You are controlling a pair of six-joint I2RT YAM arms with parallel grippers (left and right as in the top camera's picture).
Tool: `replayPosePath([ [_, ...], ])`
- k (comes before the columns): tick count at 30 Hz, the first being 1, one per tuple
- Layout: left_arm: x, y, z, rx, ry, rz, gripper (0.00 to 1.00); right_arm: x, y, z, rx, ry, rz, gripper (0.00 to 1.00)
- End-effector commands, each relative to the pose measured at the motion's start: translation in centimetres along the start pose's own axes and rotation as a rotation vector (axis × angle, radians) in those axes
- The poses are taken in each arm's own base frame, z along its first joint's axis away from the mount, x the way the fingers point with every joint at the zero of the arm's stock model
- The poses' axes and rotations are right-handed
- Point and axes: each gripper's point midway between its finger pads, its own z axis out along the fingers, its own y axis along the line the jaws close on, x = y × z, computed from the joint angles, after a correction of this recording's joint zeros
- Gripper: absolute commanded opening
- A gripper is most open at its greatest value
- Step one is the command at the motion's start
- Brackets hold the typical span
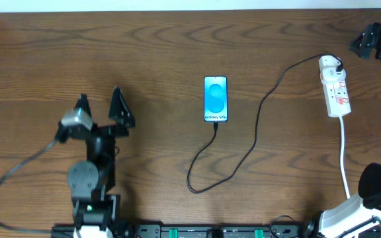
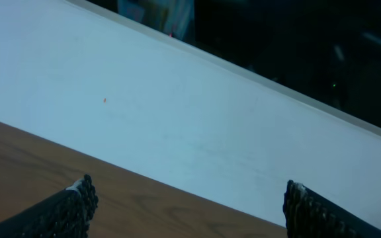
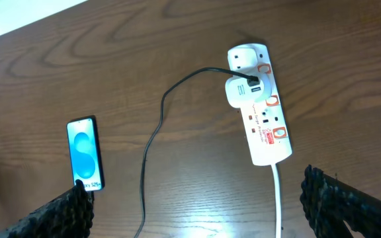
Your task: Plug charger to phone and switch on socket
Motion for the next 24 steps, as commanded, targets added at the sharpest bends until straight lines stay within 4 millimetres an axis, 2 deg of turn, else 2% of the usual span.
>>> replayPosePath([
  [1, -0.7, 0.9, -1.5, -0.032, -0.07, 0.0, 0.91, -0.2, 0.3, -0.4, -0.003, -0.013, -0.004, 0.99],
  [8, -0.7, 2.1, -4.0, -0.037, -0.149, -0.003, 0.91, -0.2, 0.3, -0.4, -0.003, -0.013, -0.004, 0.99],
  [13, 0.1, 2.9, -5.3, -0.041, -0.182, -0.002, 0.91, -0.2, 0.3, -0.4, -0.003, -0.013, -0.004, 0.99],
  [24, 4.6, 5.6, -6.0, -0.149, -0.003, 0.026, 0.91, -0.2, 0.3, -0.4, -0.003, -0.013, -0.004, 0.99],
])
